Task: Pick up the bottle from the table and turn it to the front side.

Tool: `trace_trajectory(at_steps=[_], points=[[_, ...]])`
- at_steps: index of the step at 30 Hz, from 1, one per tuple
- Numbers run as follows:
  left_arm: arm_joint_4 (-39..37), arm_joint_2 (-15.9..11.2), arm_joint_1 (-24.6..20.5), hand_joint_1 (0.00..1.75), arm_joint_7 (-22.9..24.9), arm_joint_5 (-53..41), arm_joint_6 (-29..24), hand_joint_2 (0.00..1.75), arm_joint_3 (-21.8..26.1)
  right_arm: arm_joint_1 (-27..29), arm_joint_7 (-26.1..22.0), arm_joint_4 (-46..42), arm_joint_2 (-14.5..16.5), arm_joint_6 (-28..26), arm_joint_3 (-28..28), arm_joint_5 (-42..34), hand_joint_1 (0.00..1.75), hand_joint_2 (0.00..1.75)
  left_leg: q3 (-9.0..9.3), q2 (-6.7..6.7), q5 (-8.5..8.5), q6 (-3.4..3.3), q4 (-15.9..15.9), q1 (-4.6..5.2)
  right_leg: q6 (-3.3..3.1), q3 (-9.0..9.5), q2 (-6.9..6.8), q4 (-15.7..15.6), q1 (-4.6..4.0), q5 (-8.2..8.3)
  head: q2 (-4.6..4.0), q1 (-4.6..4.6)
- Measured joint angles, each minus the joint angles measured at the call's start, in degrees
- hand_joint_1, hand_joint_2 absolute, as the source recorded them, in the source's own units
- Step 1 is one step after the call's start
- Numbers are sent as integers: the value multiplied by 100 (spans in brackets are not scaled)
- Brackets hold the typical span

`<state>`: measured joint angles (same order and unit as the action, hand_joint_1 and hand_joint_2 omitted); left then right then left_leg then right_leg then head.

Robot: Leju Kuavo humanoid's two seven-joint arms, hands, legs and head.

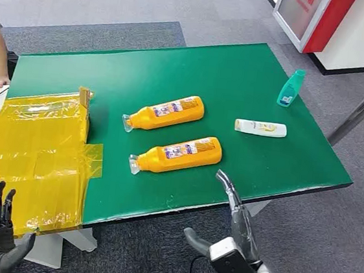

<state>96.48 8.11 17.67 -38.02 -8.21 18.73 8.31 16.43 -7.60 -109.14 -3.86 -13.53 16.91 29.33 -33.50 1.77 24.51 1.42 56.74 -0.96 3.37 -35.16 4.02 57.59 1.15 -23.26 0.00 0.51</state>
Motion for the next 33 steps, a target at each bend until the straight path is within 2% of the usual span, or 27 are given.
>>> trace_trajectory(at_steps=[8, 16, 19, 24, 28, 33], points=[[-230, -222, -92, 0, 5, -238, 16, 175, -174, -451, 370, 38, -116, 377, -269, 416, 0, 175, -1, 0, -2, -1, 0, 0, 2, 0, 0, 0, 0, 3, 0, -1], [-484, -359, -234, 0, 113, -259, -30, 175, -274, -1014, 958, 290, -367, 949, -344, 953, 0, 175, -2, 0, -2, -1, 0, 0, 2, -1, 0, 0, 0, 4, 0, -2], [-662, -403, -385, 0, 155, -251, 15, 175, -337, -1527, 1321, 689, -557, 1395, -313, 1146, 0, 175, -4, 0, -10, -4, 0, 1, 7, -1, 0, 0, 3, 13, 0, -2], [-1006, -485, -659, 0, 175, -224, 36, 175, -543, -2696, 1691, 1773, -867, 2090, -44, 1387, 0, 175, -8, 0, -31, -8, 1, 4, 10, -3, 0, 0, 8, 32, 0, -1], [-1189, -539, -793, 0, 159, -198, 41, 175, -672, -3443, 1816, 2620, -1015, 2418, 269, 1551, 0, 175, -10, 0, -39, -10, 2, 4, 9, -5, -1, 0, 8, 37, 0, -2], [-1362, -588, -909, 0, 117, -195, 46, 175, -784, -4033, 1825, 3434, -1068, 2629, 606, 1668, 0, 175, -15, 0, -40, -10, 2, 4, 9, -11, 0, 2, 8, 37, 0, 1]])
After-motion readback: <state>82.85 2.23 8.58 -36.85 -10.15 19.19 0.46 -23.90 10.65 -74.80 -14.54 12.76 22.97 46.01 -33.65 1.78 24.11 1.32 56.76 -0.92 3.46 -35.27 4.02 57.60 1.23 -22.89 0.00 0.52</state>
